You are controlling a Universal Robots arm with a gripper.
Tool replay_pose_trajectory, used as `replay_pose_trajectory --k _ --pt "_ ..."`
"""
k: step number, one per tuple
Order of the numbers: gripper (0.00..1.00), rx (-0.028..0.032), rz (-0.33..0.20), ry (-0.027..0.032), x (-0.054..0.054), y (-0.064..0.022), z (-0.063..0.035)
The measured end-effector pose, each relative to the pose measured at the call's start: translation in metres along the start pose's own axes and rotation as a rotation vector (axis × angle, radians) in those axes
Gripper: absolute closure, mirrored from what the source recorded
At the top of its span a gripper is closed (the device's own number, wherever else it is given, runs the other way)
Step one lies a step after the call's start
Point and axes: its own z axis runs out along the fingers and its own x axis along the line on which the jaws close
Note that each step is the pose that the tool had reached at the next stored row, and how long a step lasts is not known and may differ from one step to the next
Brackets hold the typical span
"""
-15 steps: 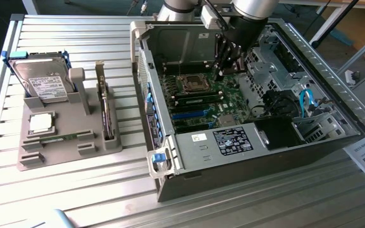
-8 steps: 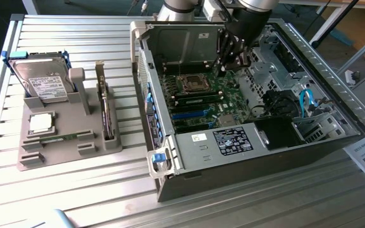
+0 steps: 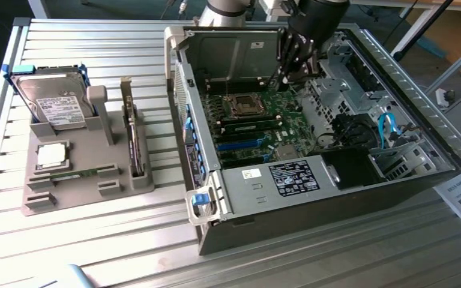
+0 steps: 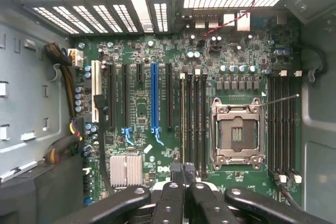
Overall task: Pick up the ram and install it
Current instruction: 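Press down the ram until it locks into place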
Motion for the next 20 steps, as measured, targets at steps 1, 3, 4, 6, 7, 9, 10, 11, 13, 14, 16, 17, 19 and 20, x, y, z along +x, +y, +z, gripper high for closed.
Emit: replay_pose_trajectory --k 1,3,4,6,7,9,10,11,13,14,16,17,19,20 --pt "0.9 0.0001 0.0 0.0013 0.0 0.0 -0.0011" --pt "0.9 0.0001 0.0 0.0044 0.0 0.0001 -0.0038" --pt "0.9 0.0002 0.0 0.0061 0.0 0.0002 -0.0052" --pt "0.9 0.0001 0.0 0.0094 0.0 0.0002 -0.0081" --pt "0.9 0.0002 0.0 0.0106 0.0 0.0003 -0.0096" --pt "0.9 0.0003 0.0 0.0133 0.0 0.0004 -0.0122" --pt "0.9 0.0003 0.0 0.0148 0.0 0.0004 -0.0133" --pt "0.9 0.0003 0.0 0.0161 0.0 0.0004 -0.0143" --pt "0.9 0.0004 0.001 0.0177 0.0 0.0004 -0.015" --pt "0.9 0.0003 0.001 0.018 0.0 0.0004 -0.0151" --pt "0.9 0.0003 0.001 0.018 0.0 0.0004 -0.0151" --pt "0.9 0.0003 0.001 0.018 0.0 0.0004 -0.0151" --pt "0.9 0.0003 0.001 0.0179 0.0 0.0005 -0.0151" --pt "0.9 0.0003 0.001 0.018 0.0 0.0005 -0.0151"
